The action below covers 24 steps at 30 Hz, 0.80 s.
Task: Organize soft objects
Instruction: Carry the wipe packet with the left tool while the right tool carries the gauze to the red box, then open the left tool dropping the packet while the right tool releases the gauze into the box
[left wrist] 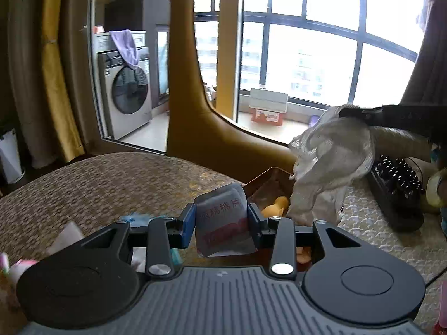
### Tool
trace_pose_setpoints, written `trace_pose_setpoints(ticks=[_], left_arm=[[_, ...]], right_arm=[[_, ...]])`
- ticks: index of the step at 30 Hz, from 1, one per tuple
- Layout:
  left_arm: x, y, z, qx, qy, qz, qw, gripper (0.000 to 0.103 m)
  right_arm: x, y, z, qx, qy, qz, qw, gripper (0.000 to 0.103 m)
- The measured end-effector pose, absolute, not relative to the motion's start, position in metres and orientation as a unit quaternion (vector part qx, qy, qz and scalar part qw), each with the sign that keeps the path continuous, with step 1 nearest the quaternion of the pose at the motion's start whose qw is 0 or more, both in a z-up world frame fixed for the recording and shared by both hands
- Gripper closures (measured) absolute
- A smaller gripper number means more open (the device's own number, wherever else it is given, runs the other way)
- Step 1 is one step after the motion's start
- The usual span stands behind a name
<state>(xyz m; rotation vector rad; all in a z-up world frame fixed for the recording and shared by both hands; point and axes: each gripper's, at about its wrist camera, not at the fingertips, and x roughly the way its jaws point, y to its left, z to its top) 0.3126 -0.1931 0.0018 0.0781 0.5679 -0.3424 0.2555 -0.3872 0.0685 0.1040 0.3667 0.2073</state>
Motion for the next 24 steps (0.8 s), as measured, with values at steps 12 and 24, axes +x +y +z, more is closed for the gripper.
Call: trace_pose_setpoints(ticks=[12, 24], left_arm=[[0.373, -0.242, -0.021, 0.039, 0.303, -0.198, 0.931, 0.064], [0.423, -0.283, -0.059, 0.045, 0.346, -0.218, 0.911, 0.064]], right_arm=[[0.288, -0.411, 0.028, 0.055, 0.229, 0.082, 0.968, 0.100], [0.311, -0.424, -0.026, 0.042, 0.286, 0.055, 0.956, 0.100]])
